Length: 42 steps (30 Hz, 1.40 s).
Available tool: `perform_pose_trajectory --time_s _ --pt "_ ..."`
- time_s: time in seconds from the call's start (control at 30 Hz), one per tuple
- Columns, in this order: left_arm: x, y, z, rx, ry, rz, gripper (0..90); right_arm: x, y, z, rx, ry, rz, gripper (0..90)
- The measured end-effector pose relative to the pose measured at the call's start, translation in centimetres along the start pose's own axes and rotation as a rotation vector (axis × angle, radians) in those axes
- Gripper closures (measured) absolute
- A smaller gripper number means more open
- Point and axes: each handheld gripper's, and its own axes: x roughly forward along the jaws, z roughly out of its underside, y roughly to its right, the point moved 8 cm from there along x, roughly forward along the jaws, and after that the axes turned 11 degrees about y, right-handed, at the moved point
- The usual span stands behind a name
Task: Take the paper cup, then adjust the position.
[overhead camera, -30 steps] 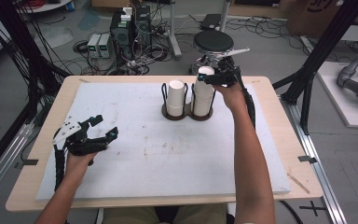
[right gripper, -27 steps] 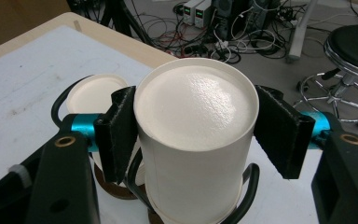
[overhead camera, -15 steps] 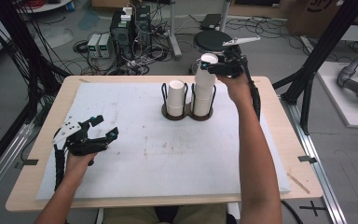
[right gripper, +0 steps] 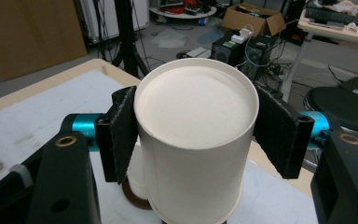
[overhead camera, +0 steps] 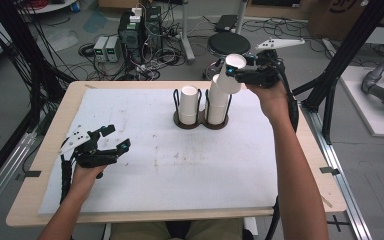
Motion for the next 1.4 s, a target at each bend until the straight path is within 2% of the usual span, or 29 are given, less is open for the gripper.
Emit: perform_pose_trajectory --time_s 0.23,0.3,0.47,0.6,0.63,0.7,0.87,1.0,1.13,1.4 --pt "0.1 0.3 0.0 0.012 -0.002 0.009 14.1 -2.8 -2.5 1.0 -0.016 0.009 -0.076 35.2" --pt "0.1 0.4 0.0 0.017 0.001 0.01 14.1 -3.4 -3.2 1.8 -0.027 -0.001 -0.097 35.2" --pt "0.2 0.8 -0.1 0.009 0.008 0.024 14.1 -4.4 -4.6 4.5 -0.009 -0.027 -0.135 35.2" --pt "0.3 1.1 0.0 0.012 0.009 0.034 14.1 -4.8 -5.3 6.7 0.0 -0.04 -0.153 35.2" --pt "0.3 1.2 -0.1 0.011 0.009 0.035 14.1 -4.8 -5.3 6.7 0.0 -0.04 -0.153 35.2" --pt "0.4 1.5 -0.1 0.018 0.007 0.043 14.1 -4.9 -5.8 8.2 -0.004 -0.057 -0.169 35.1" --pt "0.8 2.0 0.0 0.025 0.003 0.062 14.1 -5.7 -6.9 9.9 0.005 -0.056 -0.195 35.2" --pt "1.0 2.4 0.0 0.025 0.002 0.076 14.1 -6.0 -7.6 10.8 0.004 -0.04 -0.215 35.1" --pt "1.3 3.2 0.1 0.037 -0.004 0.103 14.1 -6.0 -8.4 11.5 0.009 -0.045 -0.23 35.1" --pt "1.7 5.4 0.2 0.025 -0.009 0.191 14.1 -5.6 -10.3 12.3 -0.001 -0.031 -0.294 35.1"
